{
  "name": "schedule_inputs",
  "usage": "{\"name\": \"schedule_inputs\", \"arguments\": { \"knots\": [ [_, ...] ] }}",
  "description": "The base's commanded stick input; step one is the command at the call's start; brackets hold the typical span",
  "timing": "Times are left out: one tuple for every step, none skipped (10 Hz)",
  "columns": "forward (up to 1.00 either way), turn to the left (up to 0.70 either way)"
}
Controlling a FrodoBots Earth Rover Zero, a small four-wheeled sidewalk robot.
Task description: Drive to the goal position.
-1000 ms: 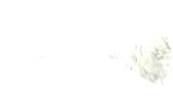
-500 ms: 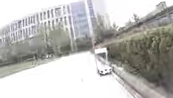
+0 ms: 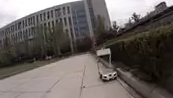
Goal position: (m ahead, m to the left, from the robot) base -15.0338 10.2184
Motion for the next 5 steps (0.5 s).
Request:
{"name": "schedule_inputs", "arguments": {
  "knots": [
    [0.0,0.0],
    [0.0,0.0],
    [0.16,0.62],
    [0.59,0.4],
    [0.7,0.35]
  ]
}}
